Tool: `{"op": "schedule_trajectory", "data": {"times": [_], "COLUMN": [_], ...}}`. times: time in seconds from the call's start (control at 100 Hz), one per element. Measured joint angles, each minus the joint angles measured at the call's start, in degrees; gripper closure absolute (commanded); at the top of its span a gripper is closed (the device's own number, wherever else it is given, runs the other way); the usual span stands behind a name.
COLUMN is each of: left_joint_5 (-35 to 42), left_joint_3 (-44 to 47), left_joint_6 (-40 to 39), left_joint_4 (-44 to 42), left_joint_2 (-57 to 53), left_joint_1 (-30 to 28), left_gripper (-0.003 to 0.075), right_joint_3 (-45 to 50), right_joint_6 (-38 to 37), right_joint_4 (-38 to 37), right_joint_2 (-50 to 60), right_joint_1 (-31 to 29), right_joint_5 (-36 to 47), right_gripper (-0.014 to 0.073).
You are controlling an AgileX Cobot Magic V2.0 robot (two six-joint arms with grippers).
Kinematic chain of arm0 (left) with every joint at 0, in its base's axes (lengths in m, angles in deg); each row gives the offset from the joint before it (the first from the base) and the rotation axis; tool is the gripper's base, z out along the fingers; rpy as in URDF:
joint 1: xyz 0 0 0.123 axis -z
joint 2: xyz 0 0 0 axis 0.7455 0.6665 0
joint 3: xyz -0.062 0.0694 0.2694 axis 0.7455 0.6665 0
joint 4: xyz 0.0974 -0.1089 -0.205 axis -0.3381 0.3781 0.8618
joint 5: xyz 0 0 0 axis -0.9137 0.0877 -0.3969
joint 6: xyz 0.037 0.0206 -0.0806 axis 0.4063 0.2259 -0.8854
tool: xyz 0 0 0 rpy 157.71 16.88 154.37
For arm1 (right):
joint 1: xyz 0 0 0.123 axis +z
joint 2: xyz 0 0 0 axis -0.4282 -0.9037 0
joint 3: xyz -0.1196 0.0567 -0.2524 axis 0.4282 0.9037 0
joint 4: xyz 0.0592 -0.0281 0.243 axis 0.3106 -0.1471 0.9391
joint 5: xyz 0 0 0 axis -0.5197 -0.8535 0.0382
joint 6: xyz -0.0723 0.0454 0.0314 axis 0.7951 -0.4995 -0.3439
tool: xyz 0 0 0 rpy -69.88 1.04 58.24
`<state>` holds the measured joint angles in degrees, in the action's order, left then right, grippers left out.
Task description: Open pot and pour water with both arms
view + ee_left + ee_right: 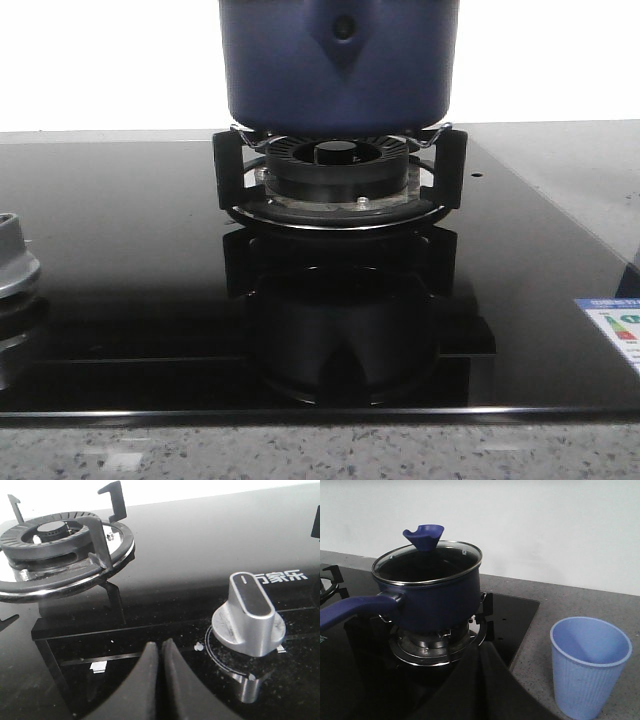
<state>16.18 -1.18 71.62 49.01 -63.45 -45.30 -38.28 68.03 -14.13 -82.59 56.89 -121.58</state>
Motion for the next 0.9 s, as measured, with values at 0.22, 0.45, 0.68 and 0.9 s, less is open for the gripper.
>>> {"op": "schedule_trajectory", "data": {"times": [0.22,0.45,0.68,0.9], "left_joint_5": [0.00,0.00,0.00,-0.05], "left_joint_3": [0.00,0.00,0.00,0.00], "left_joint_6": [0.00,0.00,0.00,0.00], "left_joint_4": [0.00,0.00,0.00,0.00], "left_joint_2": [0.00,0.00,0.00,0.00], "left_joint_1": [0.00,0.00,0.00,0.00], "left_gripper": [0.0741,0.0741,0.0741,0.0741], "right_joint_3": [0.27,10.37,29.80,34.01], "right_joint_6": [0.10,0.10,6.58,7.75], "right_joint_4": [-1.96,0.94,10.38,10.64], "right_joint_2": [0.00,0.00,0.00,6.36], "right_joint_1": [0.00,-7.39,-24.00,-32.73], "right_joint_5": [-7.48,3.08,29.92,30.59], "right_gripper": [0.0665,0.0665,0.0665,0.0665]}}
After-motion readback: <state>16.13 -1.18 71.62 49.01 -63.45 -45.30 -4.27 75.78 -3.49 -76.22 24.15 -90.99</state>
